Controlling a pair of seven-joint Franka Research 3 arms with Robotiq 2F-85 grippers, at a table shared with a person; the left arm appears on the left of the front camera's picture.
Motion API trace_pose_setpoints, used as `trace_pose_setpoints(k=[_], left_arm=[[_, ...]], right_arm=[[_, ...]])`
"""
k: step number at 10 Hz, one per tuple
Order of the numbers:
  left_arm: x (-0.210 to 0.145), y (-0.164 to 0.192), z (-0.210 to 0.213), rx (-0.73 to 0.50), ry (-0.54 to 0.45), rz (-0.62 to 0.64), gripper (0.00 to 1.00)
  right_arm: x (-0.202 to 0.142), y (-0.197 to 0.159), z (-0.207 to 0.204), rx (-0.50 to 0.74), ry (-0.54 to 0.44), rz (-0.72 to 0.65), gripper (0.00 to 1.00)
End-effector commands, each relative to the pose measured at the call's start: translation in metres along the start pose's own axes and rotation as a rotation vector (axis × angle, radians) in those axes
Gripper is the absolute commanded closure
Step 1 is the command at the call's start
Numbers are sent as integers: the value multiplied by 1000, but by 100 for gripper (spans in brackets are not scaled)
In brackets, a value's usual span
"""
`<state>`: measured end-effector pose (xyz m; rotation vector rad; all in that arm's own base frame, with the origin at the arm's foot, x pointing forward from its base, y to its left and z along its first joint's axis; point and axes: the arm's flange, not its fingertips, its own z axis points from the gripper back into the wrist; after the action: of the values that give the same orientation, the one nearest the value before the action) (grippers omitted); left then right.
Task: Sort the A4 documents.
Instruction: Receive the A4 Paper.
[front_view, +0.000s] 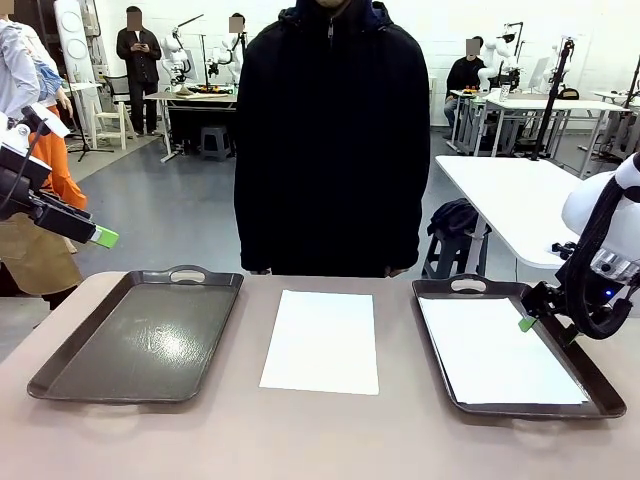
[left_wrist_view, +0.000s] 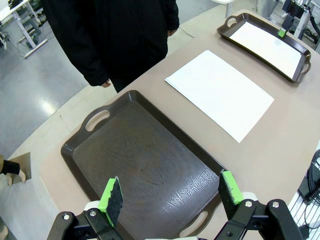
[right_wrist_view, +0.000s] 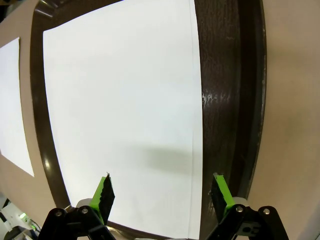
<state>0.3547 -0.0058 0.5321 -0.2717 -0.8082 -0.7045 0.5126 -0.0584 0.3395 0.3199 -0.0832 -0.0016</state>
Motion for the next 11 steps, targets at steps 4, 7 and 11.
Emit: trace_pose_setpoints(k=[4, 7, 11], left_arm=[[-1, 1, -1, -4, -3, 2, 0], [-1, 1, -1, -4, -3, 2, 0], [-1, 1, -1, -4, -3, 2, 0]], right_arm=[[-15, 42, 74, -59, -295, 270, 0], [-45, 100, 155, 62, -518, 636, 0], [-64, 125, 184, 374, -416, 890, 0]])
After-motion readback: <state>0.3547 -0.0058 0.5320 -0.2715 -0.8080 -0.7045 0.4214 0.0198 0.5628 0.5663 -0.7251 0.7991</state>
